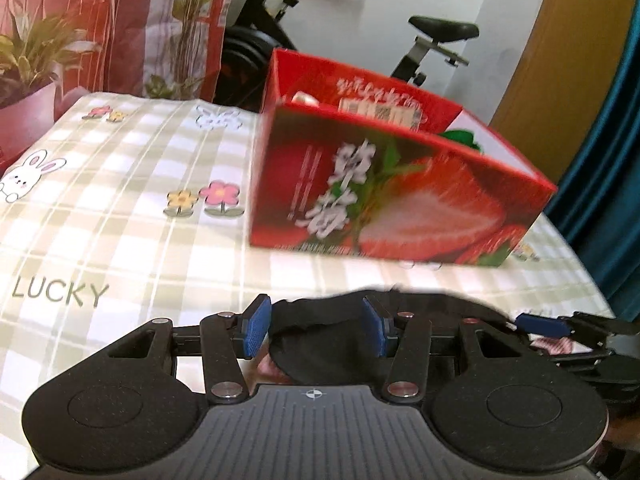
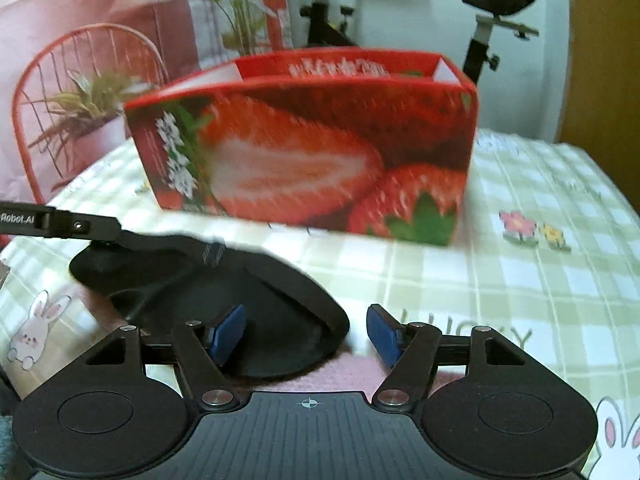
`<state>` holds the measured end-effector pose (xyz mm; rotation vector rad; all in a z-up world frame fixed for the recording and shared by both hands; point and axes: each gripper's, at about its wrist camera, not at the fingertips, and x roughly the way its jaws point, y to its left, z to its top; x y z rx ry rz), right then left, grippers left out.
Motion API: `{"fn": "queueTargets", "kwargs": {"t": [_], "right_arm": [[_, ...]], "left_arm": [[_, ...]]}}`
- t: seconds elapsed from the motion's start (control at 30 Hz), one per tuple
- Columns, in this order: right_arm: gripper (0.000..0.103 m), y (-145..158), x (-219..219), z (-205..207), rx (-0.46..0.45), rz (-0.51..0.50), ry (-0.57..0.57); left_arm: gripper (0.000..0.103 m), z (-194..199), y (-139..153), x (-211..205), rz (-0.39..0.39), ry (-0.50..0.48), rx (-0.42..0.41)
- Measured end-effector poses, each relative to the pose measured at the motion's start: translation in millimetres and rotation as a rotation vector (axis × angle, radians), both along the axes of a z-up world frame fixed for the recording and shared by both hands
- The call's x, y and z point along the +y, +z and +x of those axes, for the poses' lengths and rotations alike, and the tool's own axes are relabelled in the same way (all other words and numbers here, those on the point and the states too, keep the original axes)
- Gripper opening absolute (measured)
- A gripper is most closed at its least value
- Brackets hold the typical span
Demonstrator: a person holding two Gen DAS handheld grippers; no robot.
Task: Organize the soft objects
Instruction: 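Move both grippers down to the pink knit towel on the table, then position both open grippers around the pink knit towel edge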
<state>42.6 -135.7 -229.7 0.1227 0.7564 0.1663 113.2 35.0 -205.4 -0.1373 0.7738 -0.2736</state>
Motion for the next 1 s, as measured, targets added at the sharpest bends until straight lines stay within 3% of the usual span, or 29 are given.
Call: {"fn": "queueTargets", "kwargs": {"t": [0.1, 0.4, 0.5, 0.57, 0.77, 0.93, 1.0], "right_arm": [[0.066, -5.8, -3.1, 0.3, 0.007, 0.018, -0.013], [0.069, -13.5, -5.8, 3.1, -0.015, 0.010, -0.009], [0.069, -13.4, -5.3, 2.6, -0.018, 0.010, -0.010], [0.069, -13.4, -5.1, 2.3, -0.020, 0.010, -0.011], [0.070, -14.1, -5.3, 2.7, -0.022, 0.016, -0.013], [0.071, -14.5, -4.8, 2.6, -0.027, 0.015, -0.014], [0.082, -15.0, -4.8, 3.2, -0.024, 0.006, -0.029]], "left_arm": [[0.053, -0.3, -9.5, 0.1, 0.019, 0.010, 0.016], [0.071, -0.8, -25.1, 3.7, 0.020, 0.029, 0.040], [0.080, -2.0, -26.6, 0.6, 0.031, 0.018, 0.037], [0.093, -1.4, -28.0, -1.7, 0.039, 0.008, 0.041], [0.102, -0.9, -31.7, -5.3, 0.065, 0.017, 0.042], [0.103, -1.1, -32.6, -11.1, 0.098, 0.018, 0.035], [0.103, -1.3, -32.3, -11.5, 0.102, 0.019, 0.033]]}}
